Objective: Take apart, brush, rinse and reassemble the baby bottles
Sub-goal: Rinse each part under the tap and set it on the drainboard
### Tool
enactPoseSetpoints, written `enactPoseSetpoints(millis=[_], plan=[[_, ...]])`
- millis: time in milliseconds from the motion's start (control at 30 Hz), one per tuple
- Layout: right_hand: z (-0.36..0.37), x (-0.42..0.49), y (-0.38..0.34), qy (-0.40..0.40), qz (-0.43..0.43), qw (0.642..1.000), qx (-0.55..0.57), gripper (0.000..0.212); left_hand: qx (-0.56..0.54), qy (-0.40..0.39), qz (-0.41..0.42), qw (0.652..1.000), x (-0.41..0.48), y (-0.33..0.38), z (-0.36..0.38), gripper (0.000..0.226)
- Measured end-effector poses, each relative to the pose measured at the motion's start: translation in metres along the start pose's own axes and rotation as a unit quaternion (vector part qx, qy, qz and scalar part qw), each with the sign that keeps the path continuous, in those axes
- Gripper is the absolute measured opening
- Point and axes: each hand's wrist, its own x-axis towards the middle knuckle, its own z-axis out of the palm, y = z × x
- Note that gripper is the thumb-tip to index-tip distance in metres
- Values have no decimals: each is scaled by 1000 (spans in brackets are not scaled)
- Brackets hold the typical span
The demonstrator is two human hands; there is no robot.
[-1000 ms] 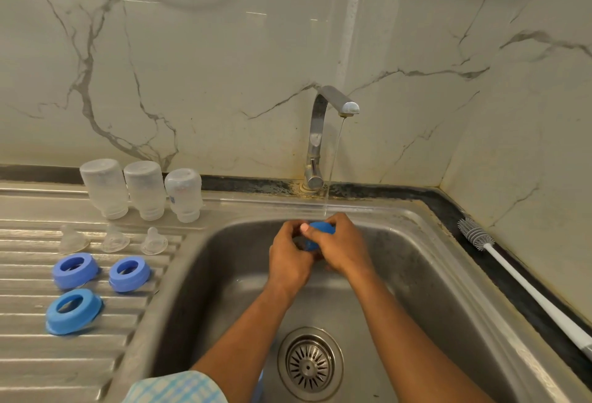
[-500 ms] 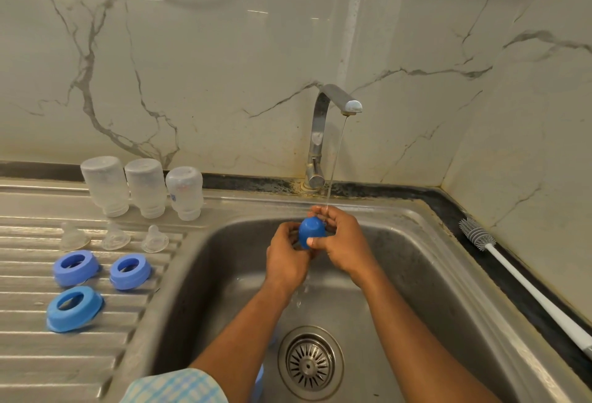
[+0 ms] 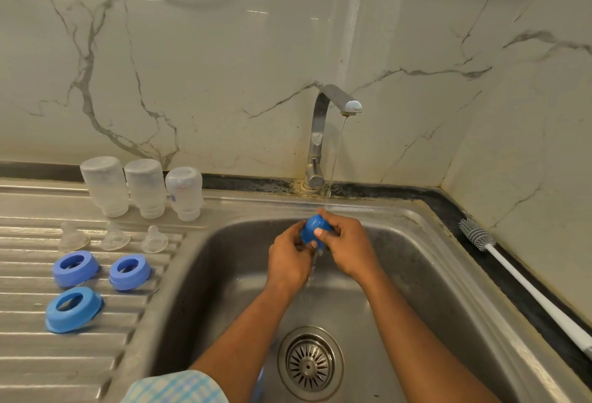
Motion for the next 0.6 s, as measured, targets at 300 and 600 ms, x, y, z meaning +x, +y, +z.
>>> enactPoseSetpoints(millis=[300, 600], plan=[[-4, 1, 2, 61, 116, 987, 92, 30, -11, -10, 44, 999, -3, 10, 2, 41], [-5, -7, 0, -16, 221, 960, 170, 41, -13, -33, 47, 998, -5, 13, 3, 88]])
